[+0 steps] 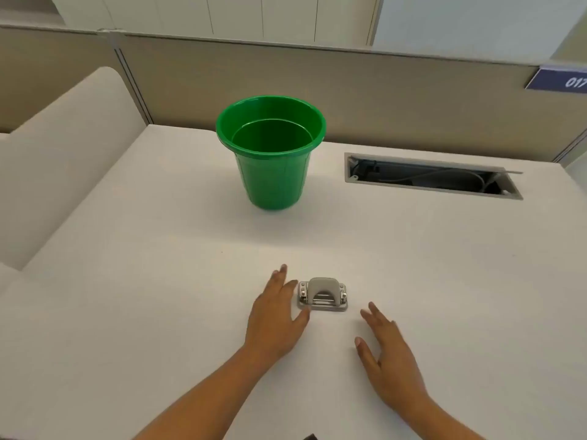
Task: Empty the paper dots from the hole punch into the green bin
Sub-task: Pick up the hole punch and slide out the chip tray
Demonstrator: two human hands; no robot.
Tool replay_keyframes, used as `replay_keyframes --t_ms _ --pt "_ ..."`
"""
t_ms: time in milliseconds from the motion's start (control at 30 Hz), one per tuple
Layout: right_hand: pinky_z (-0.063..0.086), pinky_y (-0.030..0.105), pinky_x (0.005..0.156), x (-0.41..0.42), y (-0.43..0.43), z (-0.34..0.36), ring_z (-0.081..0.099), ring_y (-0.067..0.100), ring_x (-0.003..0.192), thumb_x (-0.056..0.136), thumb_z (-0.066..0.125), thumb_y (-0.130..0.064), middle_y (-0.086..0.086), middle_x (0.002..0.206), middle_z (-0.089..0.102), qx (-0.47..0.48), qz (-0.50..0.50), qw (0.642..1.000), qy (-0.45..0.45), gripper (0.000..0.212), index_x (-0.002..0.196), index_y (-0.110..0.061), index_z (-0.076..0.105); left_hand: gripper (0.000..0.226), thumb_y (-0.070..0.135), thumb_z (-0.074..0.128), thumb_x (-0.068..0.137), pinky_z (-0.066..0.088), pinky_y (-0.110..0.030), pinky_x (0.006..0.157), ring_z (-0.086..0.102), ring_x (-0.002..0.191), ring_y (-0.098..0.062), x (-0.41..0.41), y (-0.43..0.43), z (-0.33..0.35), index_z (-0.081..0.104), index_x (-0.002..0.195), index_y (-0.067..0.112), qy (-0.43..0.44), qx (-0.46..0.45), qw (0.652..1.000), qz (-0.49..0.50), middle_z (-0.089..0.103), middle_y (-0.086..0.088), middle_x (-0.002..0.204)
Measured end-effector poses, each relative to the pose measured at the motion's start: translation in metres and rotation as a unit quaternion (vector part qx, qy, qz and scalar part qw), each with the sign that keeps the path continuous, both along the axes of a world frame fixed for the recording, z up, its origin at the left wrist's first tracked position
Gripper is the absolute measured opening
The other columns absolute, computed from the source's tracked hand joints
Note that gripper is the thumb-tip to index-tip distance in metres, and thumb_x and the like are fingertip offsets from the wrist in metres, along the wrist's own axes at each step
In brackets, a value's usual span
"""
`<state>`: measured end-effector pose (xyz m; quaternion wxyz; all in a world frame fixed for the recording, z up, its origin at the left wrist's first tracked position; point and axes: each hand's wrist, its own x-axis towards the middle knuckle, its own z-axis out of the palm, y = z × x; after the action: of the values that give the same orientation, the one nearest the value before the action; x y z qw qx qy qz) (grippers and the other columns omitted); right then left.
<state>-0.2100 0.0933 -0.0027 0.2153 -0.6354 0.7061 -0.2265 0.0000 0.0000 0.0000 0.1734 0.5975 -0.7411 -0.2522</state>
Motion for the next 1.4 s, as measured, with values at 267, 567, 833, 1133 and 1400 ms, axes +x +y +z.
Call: replay_keyframes --t_ms 267,567,833,1133,1400 --pt "0.047 0.008 0.089 0.009 -0.001 0.017 0.065 -0.004 0.101 0.087 0.068 -0.002 -0.009 0.118 0.069 -0.018 -0.044 0.989 -0.141 0.054 0.112 -0.047 0.054 0.033 0.040 0.067 0.078 0.045 -0.034 0.077 0.058 0.095 -0.023 -0.034 -0.032 0.027 0.056 0.104 0.022 -0.035 0.049 0.998 -0.023 0.065 0.000 0.102" --pt "0.056 0.026 0.073 0.014 -0.006 0.019 0.072 0.013 0.069 0.086 0.069 -0.009 0.006 0.073 0.078 0.129 -0.149 0.944 -0.264 0.018 0.089 -0.025 0.075 0.037 0.052 0.068 0.062 0.035 -0.026 0.052 0.052 0.065 -0.019 -0.024 -0.029 0.030 0.044 0.063 0.023 -0.104 0.174 0.978 -0.054 0.055 0.005 0.071" --pt "0.055 0.032 0.060 0.033 -0.009 0.034 0.070 0.023 0.072 0.098 0.057 -0.021 0.010 0.103 0.074 0.177 -0.241 0.847 -0.439 0.014 0.098 -0.014 0.069 0.034 0.041 0.068 0.062 0.045 -0.034 0.051 0.058 0.056 -0.023 -0.021 0.008 0.036 0.042 0.059 0.019 0.094 0.228 0.968 0.046 0.056 -0.001 0.062" --pt "0.059 0.044 0.084 0.050 -0.015 0.083 0.073 0.028 0.103 0.100 0.035 -0.050 0.014 0.113 0.077 0.176 -0.195 0.723 -0.639 0.049 0.114 -0.024 0.074 0.033 0.053 0.066 0.072 0.052 -0.032 0.059 0.063 0.071 -0.015 -0.035 0.047 0.086 0.050 0.067 0.024 0.216 0.147 0.961 0.086 0.063 -0.001 0.082" --pt "0.060 0.035 0.077 0.057 -0.012 0.102 0.071 0.022 0.109 0.098 0.038 -0.052 0.010 0.122 0.073 0.196 -0.147 0.647 -0.722 0.051 0.119 -0.020 0.072 0.024 0.057 0.050 0.091 0.058 -0.033 0.072 0.067 0.078 -0.001 -0.036 0.058 0.119 0.059 0.088 0.035 0.280 0.063 0.956 0.067 0.071 0.015 0.083"
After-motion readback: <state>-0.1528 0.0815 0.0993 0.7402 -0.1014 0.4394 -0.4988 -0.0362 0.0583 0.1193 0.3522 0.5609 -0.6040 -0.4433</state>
